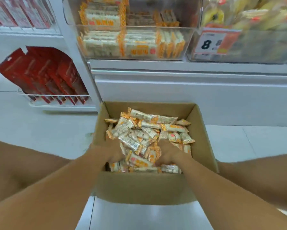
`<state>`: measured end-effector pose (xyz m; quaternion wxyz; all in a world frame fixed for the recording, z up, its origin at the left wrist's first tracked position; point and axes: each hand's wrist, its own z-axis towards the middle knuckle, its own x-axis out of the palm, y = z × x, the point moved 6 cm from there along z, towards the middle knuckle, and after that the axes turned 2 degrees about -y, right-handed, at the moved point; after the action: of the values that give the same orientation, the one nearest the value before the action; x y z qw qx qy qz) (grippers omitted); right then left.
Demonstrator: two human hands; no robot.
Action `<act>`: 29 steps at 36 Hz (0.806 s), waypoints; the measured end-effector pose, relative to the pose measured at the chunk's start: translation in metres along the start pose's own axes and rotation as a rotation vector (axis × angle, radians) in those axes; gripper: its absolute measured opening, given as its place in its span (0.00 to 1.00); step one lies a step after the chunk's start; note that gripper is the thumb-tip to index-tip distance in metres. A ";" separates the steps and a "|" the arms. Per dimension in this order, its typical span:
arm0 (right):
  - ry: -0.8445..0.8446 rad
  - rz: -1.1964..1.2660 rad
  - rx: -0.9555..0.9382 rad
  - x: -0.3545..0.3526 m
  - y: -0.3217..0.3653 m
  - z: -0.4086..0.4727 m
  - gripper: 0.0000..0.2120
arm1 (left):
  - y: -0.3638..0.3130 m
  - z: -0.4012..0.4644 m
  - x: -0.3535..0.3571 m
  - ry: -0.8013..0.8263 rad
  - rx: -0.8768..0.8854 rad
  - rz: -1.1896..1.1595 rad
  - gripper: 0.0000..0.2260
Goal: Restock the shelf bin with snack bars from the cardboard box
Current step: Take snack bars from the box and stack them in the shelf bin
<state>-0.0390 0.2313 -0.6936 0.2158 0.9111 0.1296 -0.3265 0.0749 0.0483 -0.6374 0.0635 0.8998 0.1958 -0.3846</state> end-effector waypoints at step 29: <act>0.228 1.314 -0.058 -0.039 -0.016 -0.009 0.12 | -0.043 0.024 0.007 0.124 0.008 -1.794 0.42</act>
<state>-0.0691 0.2457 -0.6671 0.3793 0.8232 -0.4217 -0.0253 0.0459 0.0829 -0.6579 -0.2746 0.4280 0.8267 -0.2408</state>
